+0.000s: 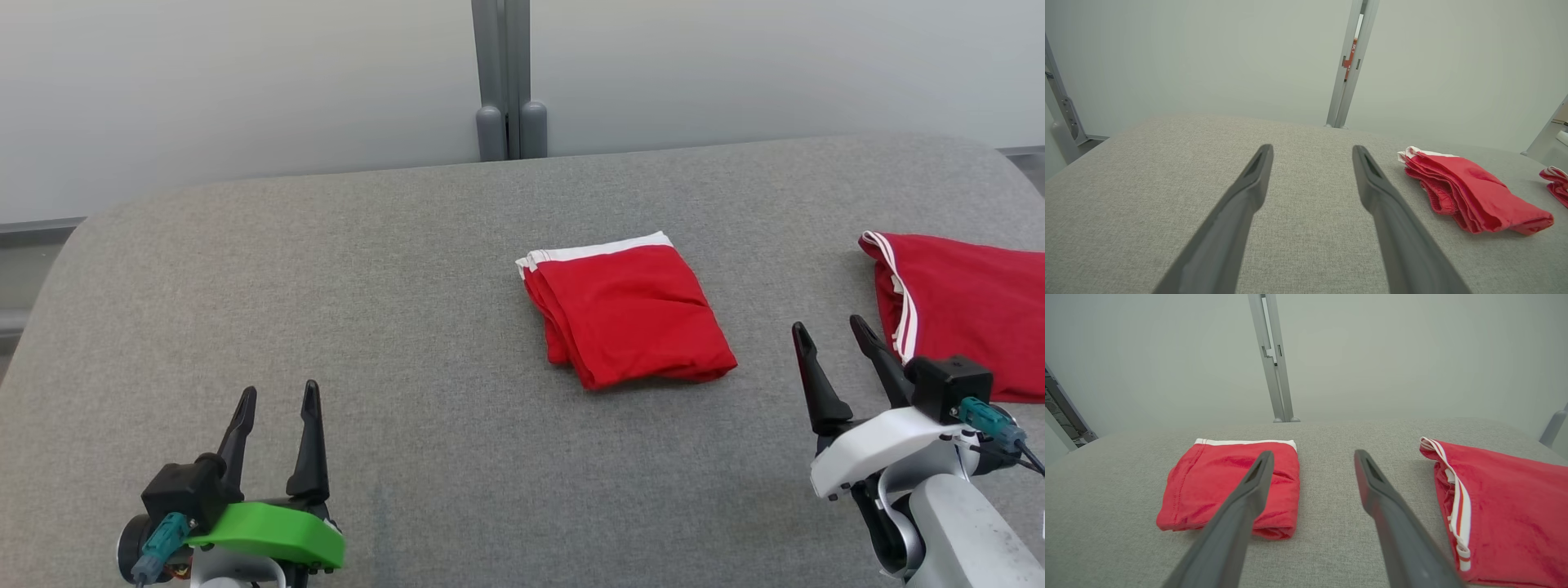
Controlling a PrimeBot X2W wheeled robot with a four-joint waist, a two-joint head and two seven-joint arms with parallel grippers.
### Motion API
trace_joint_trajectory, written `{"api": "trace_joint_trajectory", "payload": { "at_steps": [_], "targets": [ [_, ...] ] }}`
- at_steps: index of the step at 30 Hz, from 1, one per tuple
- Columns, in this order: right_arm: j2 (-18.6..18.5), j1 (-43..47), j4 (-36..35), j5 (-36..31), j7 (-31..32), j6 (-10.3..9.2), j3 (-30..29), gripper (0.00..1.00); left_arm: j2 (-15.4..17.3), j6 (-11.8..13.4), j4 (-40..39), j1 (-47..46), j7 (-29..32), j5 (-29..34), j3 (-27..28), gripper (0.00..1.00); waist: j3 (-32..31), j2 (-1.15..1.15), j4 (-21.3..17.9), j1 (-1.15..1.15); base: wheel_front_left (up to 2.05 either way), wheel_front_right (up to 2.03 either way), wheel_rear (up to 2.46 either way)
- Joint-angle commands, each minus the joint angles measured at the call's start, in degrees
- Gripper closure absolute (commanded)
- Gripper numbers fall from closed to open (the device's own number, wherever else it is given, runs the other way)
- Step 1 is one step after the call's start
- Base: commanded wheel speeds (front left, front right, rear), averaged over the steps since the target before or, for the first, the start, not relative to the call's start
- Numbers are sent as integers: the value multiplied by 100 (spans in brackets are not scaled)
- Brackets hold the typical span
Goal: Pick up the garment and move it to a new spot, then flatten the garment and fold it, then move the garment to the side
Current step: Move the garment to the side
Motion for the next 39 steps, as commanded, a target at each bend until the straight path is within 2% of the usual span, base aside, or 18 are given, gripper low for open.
{"api": "trace_joint_trajectory", "payload": {
  "at_steps": [1,12,15,20,24,29,33,39],
  "targets": [
    [-17,-12,20,-2,-35,3,-21,0,20,-11,3,70,2,58,18,0,5,0,7,0,0,0,0],
    [28,-17,69,-49,-55,3,-78,0,20,-13,-53,107,2,53,6,0,49,0,66,0,0,0,0],
    [9,-143,123,-25,140,3,-52,0,20,-13,-69,92,2,26,-22,0,97,0,114,0,0,0,0],
    [-69,-594,198,207,1201,3,-50,0,20,-14,-184,9,2,-22,-116,0,308,0,290,0,0,0,0],
    [-169,-1091,295,281,2453,2,-12,0,20,-14,-382,-143,1,-79,-268,0,571,0,537,0,0,0,0],
    [-127,-1770,595,188,3823,-1,-480,0,20,-13,-599,-359,2,-148,-419,0,979,0,903,0,0,0,0],
    [42,-2130,873,-165,4457,3,-1017,0,20,-13,-695,-548,2,-239,-522,0,1256,0,1193,0,0,0,0],
    [322,-2304,1117,-778,4848,3,-1688,0,18,1,-755,-688,2,-344,-628,0,1503,0,1446,0,0,0,0]
  ]
}}
